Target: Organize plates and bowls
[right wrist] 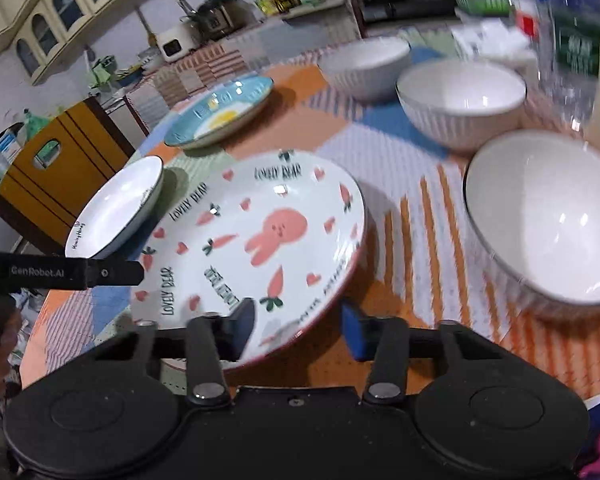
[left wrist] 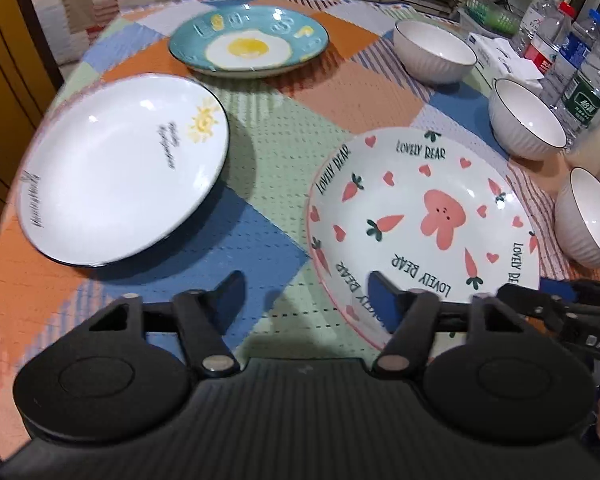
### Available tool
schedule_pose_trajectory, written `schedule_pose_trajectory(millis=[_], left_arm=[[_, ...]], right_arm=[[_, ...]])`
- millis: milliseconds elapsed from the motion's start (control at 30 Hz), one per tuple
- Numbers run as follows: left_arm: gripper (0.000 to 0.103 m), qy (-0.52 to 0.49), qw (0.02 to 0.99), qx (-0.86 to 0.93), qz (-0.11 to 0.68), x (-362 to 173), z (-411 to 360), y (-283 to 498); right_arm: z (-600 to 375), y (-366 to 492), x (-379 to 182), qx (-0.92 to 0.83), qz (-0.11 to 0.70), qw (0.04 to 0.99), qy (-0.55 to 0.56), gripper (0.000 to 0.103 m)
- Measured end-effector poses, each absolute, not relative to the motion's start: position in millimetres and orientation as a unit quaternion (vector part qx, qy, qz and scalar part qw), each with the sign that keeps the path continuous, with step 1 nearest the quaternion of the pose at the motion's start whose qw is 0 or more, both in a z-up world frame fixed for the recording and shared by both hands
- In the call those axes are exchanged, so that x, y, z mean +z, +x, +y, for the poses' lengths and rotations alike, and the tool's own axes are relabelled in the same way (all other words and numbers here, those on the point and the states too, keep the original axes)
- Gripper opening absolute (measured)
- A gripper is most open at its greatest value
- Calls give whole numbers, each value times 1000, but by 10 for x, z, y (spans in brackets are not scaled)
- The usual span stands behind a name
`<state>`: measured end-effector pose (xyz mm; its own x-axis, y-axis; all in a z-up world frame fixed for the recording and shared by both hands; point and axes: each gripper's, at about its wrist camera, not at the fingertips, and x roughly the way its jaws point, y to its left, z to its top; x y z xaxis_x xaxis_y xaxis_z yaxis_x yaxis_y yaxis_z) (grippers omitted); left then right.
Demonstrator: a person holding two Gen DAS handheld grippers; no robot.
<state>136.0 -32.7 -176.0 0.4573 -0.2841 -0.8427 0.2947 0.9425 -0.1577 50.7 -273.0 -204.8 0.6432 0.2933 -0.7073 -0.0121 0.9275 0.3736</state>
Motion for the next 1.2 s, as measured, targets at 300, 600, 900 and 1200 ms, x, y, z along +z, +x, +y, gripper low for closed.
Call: schedule_pose_trajectory(millis=[300, 600, 900, 1200], left_arm=[[18, 2, 839, -198, 507, -1857, -510, 1386], [18, 21, 858, -203, 471, -1559, -546, 1536], [18, 1, 856, -185, 483, -1614, -568, 2171], [19, 11, 847, -173, 502, -1871, -659, 2468]], right_arm=[[-2830, 566, -2177, 106, 405, 888, 191, 26], [-2918, 743, -2025, 132, 386, 893, 188, 26], [-2900, 1195, -1907, 130, 375, 903, 165, 26], [-2825, 1470, -2135, 109, 410, 890, 170, 27]])
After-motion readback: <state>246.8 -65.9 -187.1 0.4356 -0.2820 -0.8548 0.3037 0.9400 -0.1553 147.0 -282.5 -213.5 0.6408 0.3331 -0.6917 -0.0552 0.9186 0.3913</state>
